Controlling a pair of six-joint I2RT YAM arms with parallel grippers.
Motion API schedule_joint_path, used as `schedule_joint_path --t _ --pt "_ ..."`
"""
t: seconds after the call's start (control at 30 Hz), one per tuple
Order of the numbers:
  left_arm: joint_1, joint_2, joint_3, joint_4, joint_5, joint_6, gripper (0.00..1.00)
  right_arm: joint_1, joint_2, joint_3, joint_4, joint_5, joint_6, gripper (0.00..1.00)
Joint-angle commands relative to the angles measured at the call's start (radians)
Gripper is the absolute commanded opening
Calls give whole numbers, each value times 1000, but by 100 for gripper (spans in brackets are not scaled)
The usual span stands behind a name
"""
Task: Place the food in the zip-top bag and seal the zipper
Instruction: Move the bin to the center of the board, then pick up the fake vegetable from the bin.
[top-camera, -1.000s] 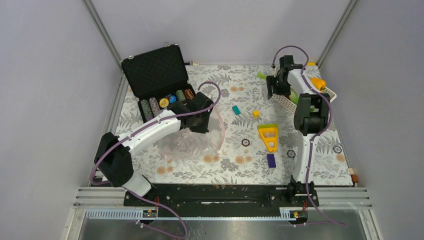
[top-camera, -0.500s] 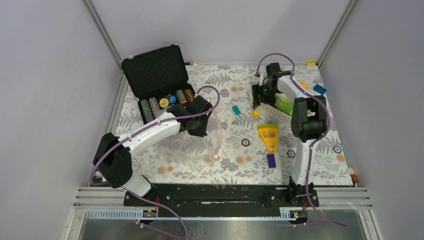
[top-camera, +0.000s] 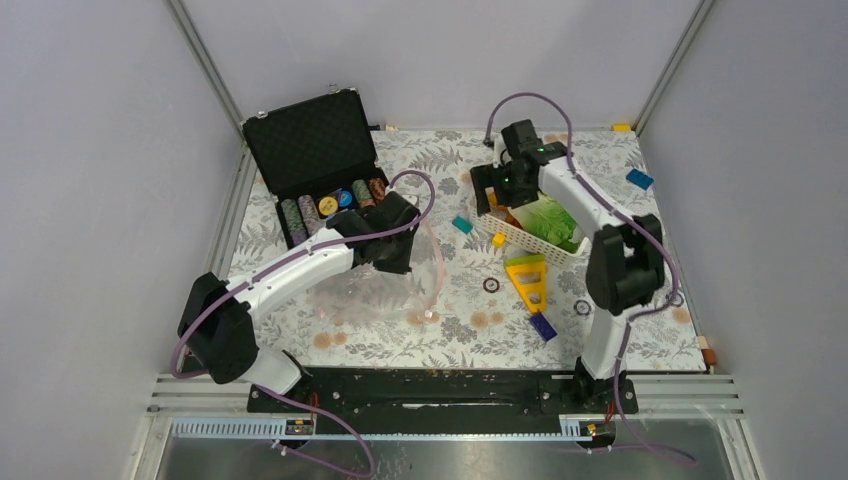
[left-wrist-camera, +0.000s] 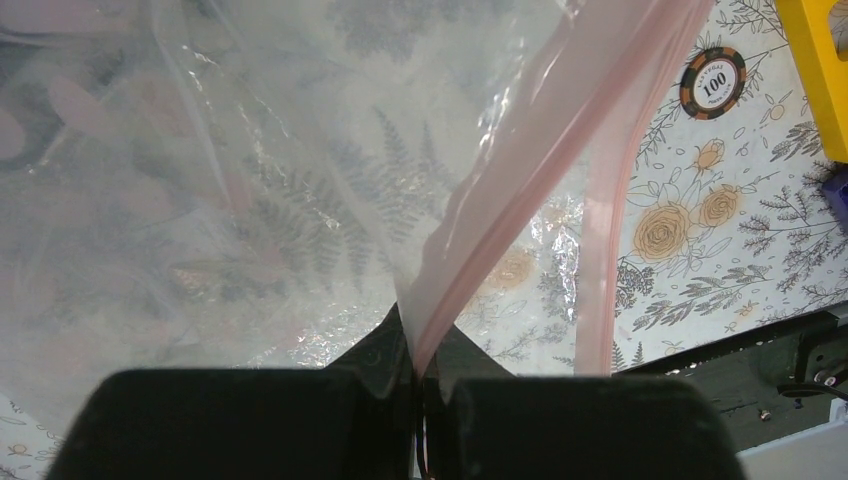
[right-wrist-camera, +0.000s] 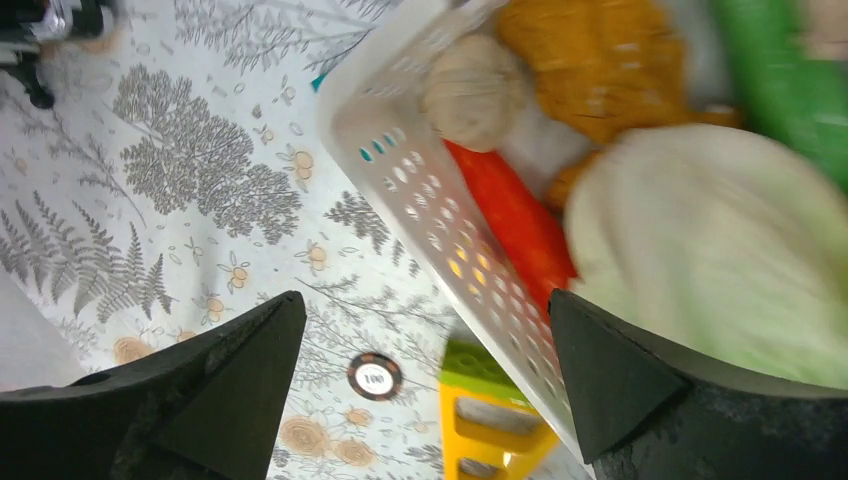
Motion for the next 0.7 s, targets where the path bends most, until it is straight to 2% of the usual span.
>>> schedule_joint_path --t 0.0,0.13,0.3,0.4,0.67 --pt "4 -35 -6 35 12 -4 0 -16 -191 -29 14 211 -12 100" --pt "5 -52 -19 48 11 -3 0 -70 -230 -45 16 388 191 100" --pt "5 -60 -25 53 13 2 0 -210 -175 -2 30 401 475 100" --pt "5 -62 -26 54 12 5 0 -258 -113 58 38 391 535 100" --pt "4 -65 -30 60 5 15 0 -280 12 182 29 473 542 100"
